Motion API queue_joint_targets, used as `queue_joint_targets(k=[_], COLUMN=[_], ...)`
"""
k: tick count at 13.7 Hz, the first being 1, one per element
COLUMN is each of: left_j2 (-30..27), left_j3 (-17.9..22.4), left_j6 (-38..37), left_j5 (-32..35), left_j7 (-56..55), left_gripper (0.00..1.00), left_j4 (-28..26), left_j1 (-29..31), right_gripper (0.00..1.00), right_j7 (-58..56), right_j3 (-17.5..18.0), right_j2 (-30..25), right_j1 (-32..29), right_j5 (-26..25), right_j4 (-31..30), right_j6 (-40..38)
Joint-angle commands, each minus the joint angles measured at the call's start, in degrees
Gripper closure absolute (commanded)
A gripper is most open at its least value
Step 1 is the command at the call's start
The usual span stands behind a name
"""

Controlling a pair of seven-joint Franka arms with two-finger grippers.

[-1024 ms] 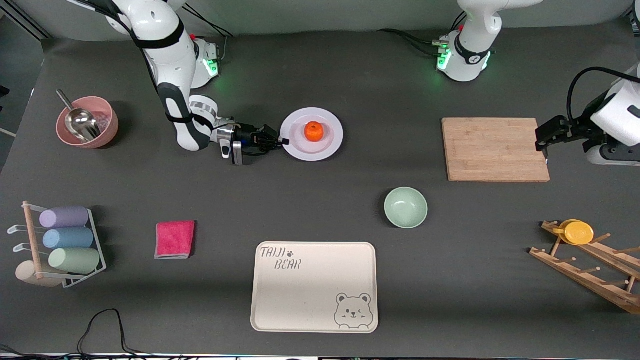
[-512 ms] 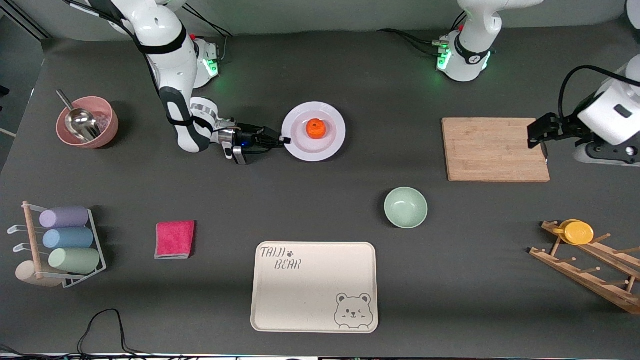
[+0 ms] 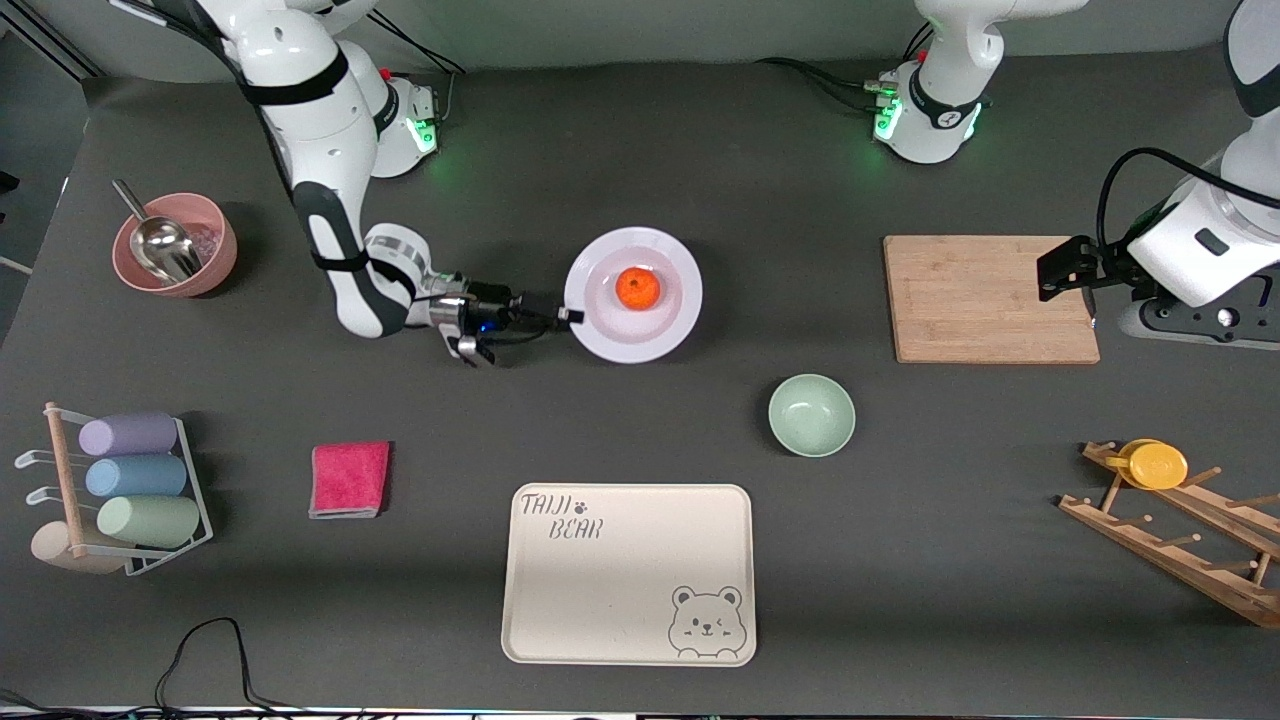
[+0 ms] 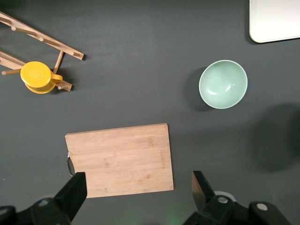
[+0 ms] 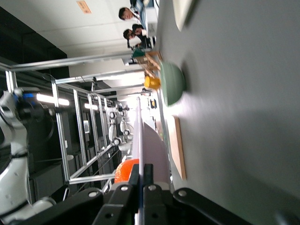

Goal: Place orange and plate with both arms
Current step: 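Slide the plate with the right gripper onto the bear tray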

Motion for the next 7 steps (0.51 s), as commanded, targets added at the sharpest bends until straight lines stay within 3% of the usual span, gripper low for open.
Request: queue_joint_targets(k=[1,3,7], left_j2=[0.57,0.48,1.00], left_j3=[0.16,0.16,0.16], left_j6=[-0.70,-0.70,-0.35], left_j5=[0.31,-0.21,-0.30], left_j7=[-0.17,-0.25,-1.30], left_gripper=[0.00,0.00,0.00], left_j4=[1.25,1.25,1.34], left_j1=[-0.47,-0.38,-0.47], right_gripper=[1.00,1.00,1.00], right_j7=[8.27,11.27,20.40], right_j3=[0.06,0.06,-0.03], right_j2=[0.71,3.87,13.17], right_j1=[-3.25,-5.62,-9.40], right_j5=[-3.88,-7.05,-8.55], right_j4=[10.31,18.22,35.53], right_j6=[3.43,6.68,8.45])
